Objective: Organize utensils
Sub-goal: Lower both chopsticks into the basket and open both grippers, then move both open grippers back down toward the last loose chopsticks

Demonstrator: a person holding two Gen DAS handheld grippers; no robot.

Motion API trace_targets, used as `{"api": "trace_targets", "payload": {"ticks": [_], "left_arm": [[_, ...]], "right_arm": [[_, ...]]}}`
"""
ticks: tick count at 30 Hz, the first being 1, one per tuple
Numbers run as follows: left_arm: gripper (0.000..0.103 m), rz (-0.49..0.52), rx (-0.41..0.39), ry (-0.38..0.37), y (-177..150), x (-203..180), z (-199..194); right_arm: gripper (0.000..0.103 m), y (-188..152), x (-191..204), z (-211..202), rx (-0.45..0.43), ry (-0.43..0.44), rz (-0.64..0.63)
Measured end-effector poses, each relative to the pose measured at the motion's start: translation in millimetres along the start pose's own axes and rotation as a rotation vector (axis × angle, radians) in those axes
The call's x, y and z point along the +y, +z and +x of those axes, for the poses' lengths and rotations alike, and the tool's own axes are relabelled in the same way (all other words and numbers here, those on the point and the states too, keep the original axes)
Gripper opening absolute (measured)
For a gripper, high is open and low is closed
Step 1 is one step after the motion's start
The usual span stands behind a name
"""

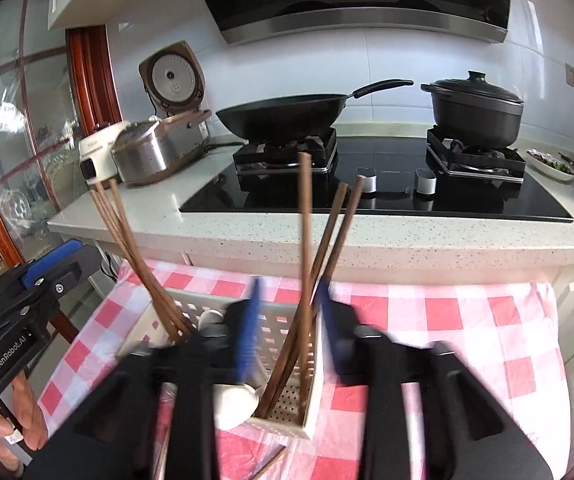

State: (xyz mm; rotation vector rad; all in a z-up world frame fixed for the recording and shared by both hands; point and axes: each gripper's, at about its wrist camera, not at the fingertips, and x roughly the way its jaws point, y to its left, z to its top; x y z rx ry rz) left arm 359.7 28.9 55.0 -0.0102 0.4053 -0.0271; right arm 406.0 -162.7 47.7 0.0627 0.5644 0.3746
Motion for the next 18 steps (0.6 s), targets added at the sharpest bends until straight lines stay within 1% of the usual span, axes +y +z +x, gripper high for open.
{"api": "trace_targets", "payload": {"ticks": [1, 2, 3, 4, 5, 6, 9, 12, 15, 18], "left_arm": [[0.046, -0.001, -0.010, 0.010, -0.3, 1.3, -6.5], [0.052, -0.006, -0.019, 0.017, -2.0, 3.6, -12.7], [0.060, -0.014, -0.027, 0.025, -4.4, 6.6, -19.8], [0.065, -0.023, -0.033, 0.033, -7.1, 9.7, -26.3], [0.074, -0.036, -0.037, 0.047, -11.9, 13.2, -33.9], [0.080, -0.044, -0.041, 0.055, -15.8, 15.1, -40.8], [0.089, -0.063, -0.038, 0.069, -31.5, 21.3, -59.7], [0.095, -0.080, -0.026, 0.090, -51.9, 26.2, -75.2], [0.098, -0.094, -0.008, 0.100, -76.4, 30.2, -88.1], [0.098, -0.094, 0.019, 0.106, -99.7, 32.5, -96.9]], "right_arm": [[0.041, -1.3, -0.9, -4.4, -0.006, -0.006, -0.006], [0.041, -3.2, -0.7, -9.1, -0.011, -0.011, -0.010], [0.041, -5.8, -1.0, -14.0, -0.014, -0.011, -0.010], [0.041, -10.1, -1.8, -20.1, -0.015, -0.006, -0.006], [0.041, -14.2, -2.0, -24.8, -0.015, -0.003, -0.003], [0.041, -21.0, -1.3, -30.4, -0.015, 0.000, 0.000], [0.041, -40.2, 1.7, -41.3, -0.007, 0.009, 0.006], [0.041, -68.9, 6.5, -45.9, 0.028, 0.013, 0.023], [0.041, -95.1, 11.5, -45.7, 0.068, 0.016, 0.039], [0.041, -122.4, 13.9, -41.0, 0.119, 0.028, 0.082]]}}
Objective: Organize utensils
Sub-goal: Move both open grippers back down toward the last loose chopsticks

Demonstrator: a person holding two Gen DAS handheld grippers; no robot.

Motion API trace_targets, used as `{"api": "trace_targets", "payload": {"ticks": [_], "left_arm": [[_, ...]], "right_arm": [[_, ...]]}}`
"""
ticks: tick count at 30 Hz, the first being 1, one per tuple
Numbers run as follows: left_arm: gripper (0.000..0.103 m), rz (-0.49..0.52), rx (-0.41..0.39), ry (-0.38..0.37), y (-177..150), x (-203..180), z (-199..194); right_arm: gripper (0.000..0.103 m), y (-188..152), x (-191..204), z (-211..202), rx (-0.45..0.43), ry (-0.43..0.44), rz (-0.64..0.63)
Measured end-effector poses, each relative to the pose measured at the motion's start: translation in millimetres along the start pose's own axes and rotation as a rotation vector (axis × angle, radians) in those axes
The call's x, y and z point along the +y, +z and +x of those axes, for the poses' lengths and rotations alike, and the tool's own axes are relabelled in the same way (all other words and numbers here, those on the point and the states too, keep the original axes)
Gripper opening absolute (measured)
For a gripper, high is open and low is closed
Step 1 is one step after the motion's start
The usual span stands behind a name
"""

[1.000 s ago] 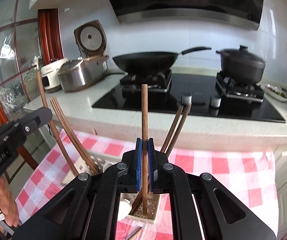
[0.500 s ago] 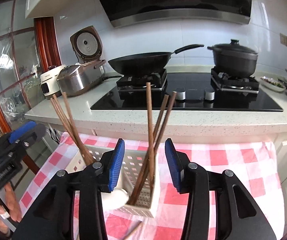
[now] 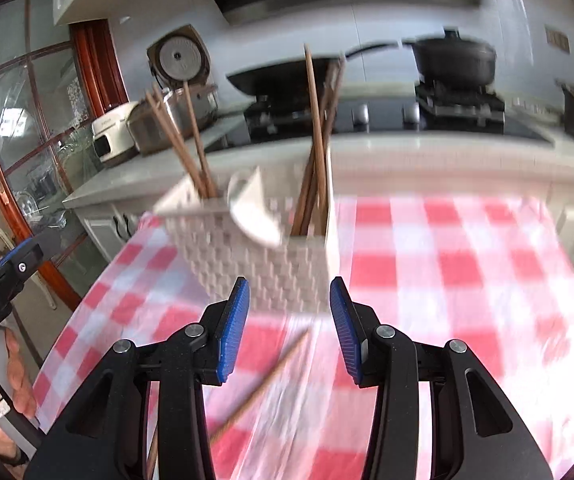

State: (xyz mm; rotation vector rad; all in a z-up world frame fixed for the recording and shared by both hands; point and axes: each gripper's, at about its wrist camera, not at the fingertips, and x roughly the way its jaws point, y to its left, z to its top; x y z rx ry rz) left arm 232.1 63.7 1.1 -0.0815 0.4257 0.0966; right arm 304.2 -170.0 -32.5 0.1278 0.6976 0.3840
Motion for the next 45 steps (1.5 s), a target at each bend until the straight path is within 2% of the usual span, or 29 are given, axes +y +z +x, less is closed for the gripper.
{"api": "trace_targets", "payload": {"ticks": [5, 10, 19, 29, 31, 33, 39, 45], "left_arm": [[0.098, -0.010, 0.034, 0.009, -34.7, 9.6, -8.8], [0.098, -0.018, 0.052, 0.031, -59.7, 19.3, -14.3], [0.098, 0.027, 0.081, 0.041, -83.1, 24.8, -14.4], [0.098, -0.013, 0.100, 0.045, -88.4, 44.8, -11.6], [0.098, -0.021, 0.103, 0.048, -89.1, 47.3, -11.3], [0.098, -0.026, 0.108, 0.053, -89.5, 49.1, -10.0], [0.098, -0.021, 0.125, 0.045, -91.2, 42.3, -6.3], [0.098, 0.029, 0.153, 0.019, -94.7, 17.2, 1.3]], "right_arm": [[0.041, -37.5, 2.2, 15.9, 0.076, -0.018, 0.032], [0.041, -55.4, 10.2, 29.0, 0.113, -0.045, 0.030], [0.041, -61.4, 30.0, 62.0, 0.182, -0.102, 0.004], [0.041, -54.7, 44.0, 84.7, 0.231, -0.227, -0.086], [0.033, -56.5, 46.0, 83.0, 0.231, -0.223, -0.110], [0.016, -59.0, 44.6, 78.9, 0.233, -0.205, -0.125], [0.009, -62.3, 22.1, 63.7, 0.247, -0.141, -0.120], [0.008, -63.8, 7.2, 53.7, 0.281, -0.087, -0.107]]}}
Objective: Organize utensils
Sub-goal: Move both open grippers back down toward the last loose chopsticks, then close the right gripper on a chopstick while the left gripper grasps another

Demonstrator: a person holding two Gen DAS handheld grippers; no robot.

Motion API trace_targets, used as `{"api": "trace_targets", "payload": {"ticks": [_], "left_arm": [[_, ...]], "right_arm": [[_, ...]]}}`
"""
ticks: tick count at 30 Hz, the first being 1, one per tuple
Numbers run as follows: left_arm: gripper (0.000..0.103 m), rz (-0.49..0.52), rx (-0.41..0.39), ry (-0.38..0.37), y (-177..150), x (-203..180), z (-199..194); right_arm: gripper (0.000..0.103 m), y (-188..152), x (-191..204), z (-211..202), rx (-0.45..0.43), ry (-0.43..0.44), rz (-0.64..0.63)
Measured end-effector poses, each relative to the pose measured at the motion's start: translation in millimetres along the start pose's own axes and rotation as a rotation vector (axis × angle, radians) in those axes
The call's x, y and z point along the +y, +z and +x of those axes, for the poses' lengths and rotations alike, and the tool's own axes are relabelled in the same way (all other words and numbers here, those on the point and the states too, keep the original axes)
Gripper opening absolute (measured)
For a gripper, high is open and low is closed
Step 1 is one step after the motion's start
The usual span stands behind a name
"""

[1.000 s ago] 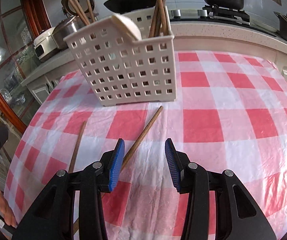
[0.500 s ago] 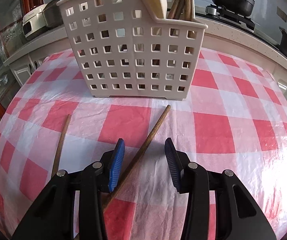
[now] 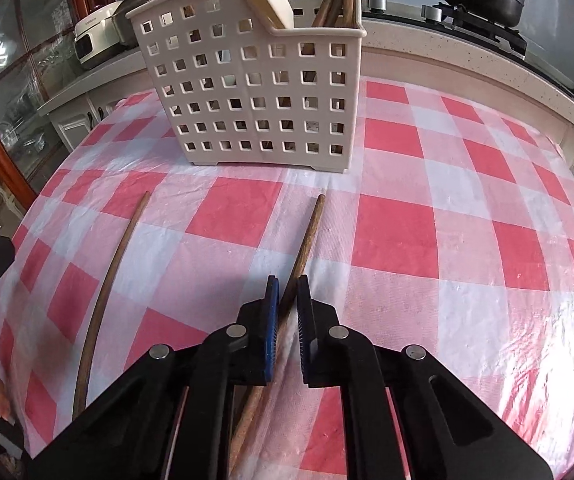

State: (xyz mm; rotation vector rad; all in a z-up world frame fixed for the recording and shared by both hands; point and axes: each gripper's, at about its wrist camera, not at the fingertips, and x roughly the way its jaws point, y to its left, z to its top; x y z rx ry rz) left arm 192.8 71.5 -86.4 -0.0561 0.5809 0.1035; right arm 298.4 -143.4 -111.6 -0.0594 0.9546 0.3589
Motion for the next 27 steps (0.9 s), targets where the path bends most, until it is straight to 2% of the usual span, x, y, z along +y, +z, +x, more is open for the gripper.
{"api": "trace_targets", "payload": {"ticks": [6, 12, 13, 18, 22, 23, 27], "left_arm": [[0.098, 0.017, 0.028, -0.019, 1.0, -19.0, 7.7], [0.095, -0.007, 0.129, -0.083, -3.6, -30.8, 29.1], [0.091, -0.008, 0.146, -0.095, -3.8, -33.1, 32.9], [0.057, 0.011, 0.227, -0.120, -3.7, -49.5, 58.3], [0.046, 0.022, 0.273, -0.103, -1.9, -60.8, 75.7], [0.040, 0.028, 0.290, -0.094, -2.1, -63.3, 80.7], [0.029, 0.066, 0.297, -0.054, -0.7, -68.3, 88.1]], "right_arm": [[0.009, 5.5, 1.4, 4.2, 0.013, -0.004, -0.026], [0.008, 2.6, 7.8, 4.2, -0.006, -0.036, -0.093], [0.008, 0.1, 6.1, 2.6, -0.009, -0.026, -0.093], [0.008, -9.4, -7.0, -5.7, -0.014, 0.024, -0.073], [0.008, -14.2, -15.2, -10.1, -0.012, 0.053, -0.062], [0.008, -14.6, -16.4, -10.6, -0.011, 0.058, -0.059], [0.009, -15.1, -20.0, -12.1, -0.003, 0.074, -0.050]]}}
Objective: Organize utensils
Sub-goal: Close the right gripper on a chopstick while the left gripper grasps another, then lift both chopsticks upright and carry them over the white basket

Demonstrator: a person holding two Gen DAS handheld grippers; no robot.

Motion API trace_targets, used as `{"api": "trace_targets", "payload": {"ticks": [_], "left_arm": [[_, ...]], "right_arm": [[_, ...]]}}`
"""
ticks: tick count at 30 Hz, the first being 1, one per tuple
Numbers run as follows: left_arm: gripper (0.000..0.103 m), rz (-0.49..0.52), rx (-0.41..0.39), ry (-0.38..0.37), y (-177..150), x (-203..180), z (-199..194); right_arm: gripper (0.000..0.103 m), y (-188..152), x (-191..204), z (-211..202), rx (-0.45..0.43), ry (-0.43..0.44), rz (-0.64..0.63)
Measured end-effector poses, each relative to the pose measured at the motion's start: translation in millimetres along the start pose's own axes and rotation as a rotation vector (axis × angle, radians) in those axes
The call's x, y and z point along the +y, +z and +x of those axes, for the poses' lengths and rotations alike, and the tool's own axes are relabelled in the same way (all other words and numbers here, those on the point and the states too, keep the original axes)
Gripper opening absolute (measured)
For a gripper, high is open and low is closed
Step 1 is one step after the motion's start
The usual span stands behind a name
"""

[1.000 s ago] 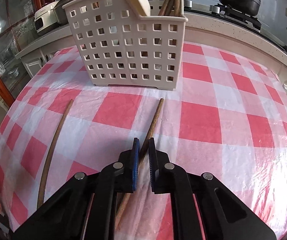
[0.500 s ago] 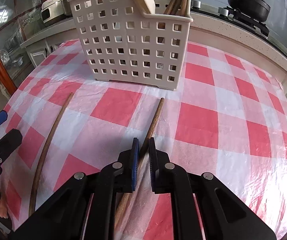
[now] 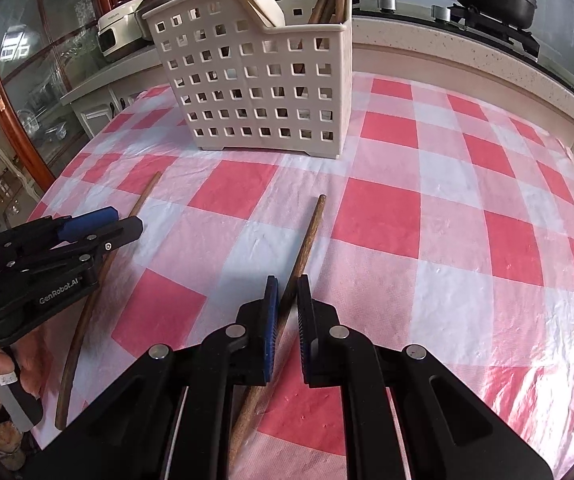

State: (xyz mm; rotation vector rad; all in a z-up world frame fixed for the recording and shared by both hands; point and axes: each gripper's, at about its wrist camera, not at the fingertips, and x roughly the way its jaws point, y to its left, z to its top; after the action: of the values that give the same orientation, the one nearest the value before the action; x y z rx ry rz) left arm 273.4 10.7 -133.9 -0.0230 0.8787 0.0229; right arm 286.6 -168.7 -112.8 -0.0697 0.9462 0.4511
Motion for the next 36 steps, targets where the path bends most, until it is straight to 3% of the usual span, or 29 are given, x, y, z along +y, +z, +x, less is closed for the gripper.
{"api": "trace_targets", "payload": {"ticks": [6, 16, 20, 23, 36], "left_arm": [[0.012, 0.035, 0.005, 0.013, 2.9, 0.2, 1.8], [0.008, 0.063, -0.006, -0.004, 0.8, -0.3, 0.8], [0.006, 0.045, -0.010, -0.031, 1.4, 4.1, 0.9], [0.006, 0.020, -0.009, -0.064, 0.1, 10.1, -1.7], [0.006, 0.008, -0.162, -0.118, 0.8, 16.1, -76.2]], "right_arm": [[0.010, 4.9, 1.9, 2.9, 0.021, -0.025, 0.011], [0.012, 9.7, 11.9, 7.8, 0.048, -0.114, -0.004], [0.009, 9.5, 14.1, 9.3, 0.037, -0.126, -0.016], [0.006, 7.4, 11.6, 4.8, 0.014, -0.101, 0.006], [0.006, 13.1, 22.2, -55.7, -0.149, -0.082, 0.020]]}}
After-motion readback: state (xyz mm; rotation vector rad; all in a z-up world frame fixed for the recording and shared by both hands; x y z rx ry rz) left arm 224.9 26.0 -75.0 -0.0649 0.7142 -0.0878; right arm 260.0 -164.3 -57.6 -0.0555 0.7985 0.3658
